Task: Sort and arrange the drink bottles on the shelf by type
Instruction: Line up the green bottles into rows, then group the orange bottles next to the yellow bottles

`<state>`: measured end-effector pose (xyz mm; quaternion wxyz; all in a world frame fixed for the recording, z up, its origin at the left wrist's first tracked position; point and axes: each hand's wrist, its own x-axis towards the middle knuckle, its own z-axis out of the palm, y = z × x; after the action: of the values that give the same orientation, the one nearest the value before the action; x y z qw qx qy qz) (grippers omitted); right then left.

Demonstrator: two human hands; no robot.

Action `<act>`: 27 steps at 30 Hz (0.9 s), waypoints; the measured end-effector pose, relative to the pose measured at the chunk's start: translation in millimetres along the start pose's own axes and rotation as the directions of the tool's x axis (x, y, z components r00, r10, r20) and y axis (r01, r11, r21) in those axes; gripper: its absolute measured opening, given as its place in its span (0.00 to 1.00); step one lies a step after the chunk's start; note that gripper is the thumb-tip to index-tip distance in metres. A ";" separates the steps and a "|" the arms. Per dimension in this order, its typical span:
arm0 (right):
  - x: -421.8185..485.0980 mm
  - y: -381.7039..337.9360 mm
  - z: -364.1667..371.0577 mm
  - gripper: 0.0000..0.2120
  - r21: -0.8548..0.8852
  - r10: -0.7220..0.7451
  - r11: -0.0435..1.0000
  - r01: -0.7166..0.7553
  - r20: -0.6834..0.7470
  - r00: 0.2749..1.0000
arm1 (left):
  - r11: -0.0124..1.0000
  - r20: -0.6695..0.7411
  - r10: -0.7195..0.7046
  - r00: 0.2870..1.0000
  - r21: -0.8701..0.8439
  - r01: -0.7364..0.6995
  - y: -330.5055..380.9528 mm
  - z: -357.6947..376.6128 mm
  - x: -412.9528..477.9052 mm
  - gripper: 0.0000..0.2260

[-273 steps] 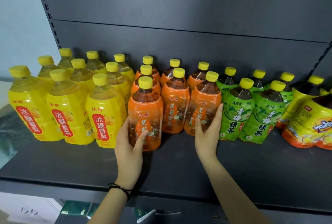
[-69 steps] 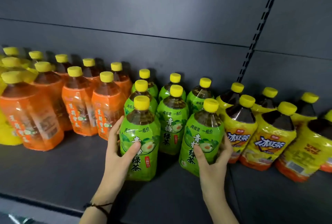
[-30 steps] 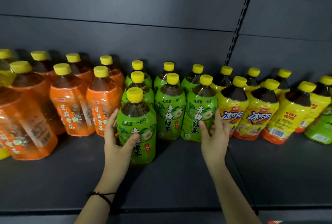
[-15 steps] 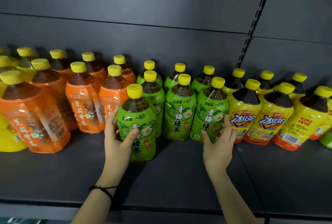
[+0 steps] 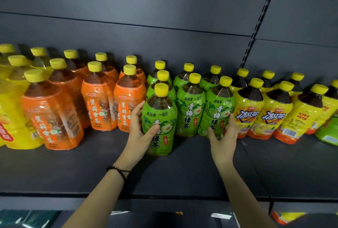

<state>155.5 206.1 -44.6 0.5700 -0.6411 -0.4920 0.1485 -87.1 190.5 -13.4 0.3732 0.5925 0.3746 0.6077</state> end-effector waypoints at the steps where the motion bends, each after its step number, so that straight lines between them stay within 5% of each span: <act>1: -2.4 -1.2 -2.5 0.38 0.046 0.024 0.999 -0.025 0.017 1.000 | 1.000 0.020 -0.002 1.000 0.011 0.002 1.2 -1.7 0.7 0.36; 6: -25.9 -15.8 -22.4 0.13 0.195 0.124 0.974 -0.118 -0.021 0.992 | 0.999 0.036 -0.036 0.999 0.036 0.035 5.4 -10.6 -6.4 0.35; 10: -52.3 -20.8 -37.8 0.06 0.209 0.128 0.971 -0.119 -0.029 0.991 | 0.995 0.013 -0.064 0.998 0.073 0.062 8.7 -17.9 -28.1 0.25; 17: -68.2 -16.0 -94.2 0.05 0.125 0.117 0.985 -0.119 0.025 0.993 | 0.968 -0.080 -0.139 0.987 0.200 0.153 5.5 -24.5 -80.9 0.04; 23: -65.9 12.3 -162.5 0.10 0.024 0.148 0.987 -0.156 0.214 0.966 | 0.928 0.121 -0.123 0.985 0.366 0.071 19.9 39.0 -91.3 0.06; 27: -53.4 35.0 -227.1 0.15 -0.009 0.148 0.988 -0.152 0.273 0.950 | 0.917 0.230 -0.186 0.955 0.389 0.085 24.0 121.9 -94.8 0.17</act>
<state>317.0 35.2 -25.5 0.4876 -0.6466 -0.5149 0.2812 36.4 96.5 -31.5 0.3408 0.7004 0.4714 0.4136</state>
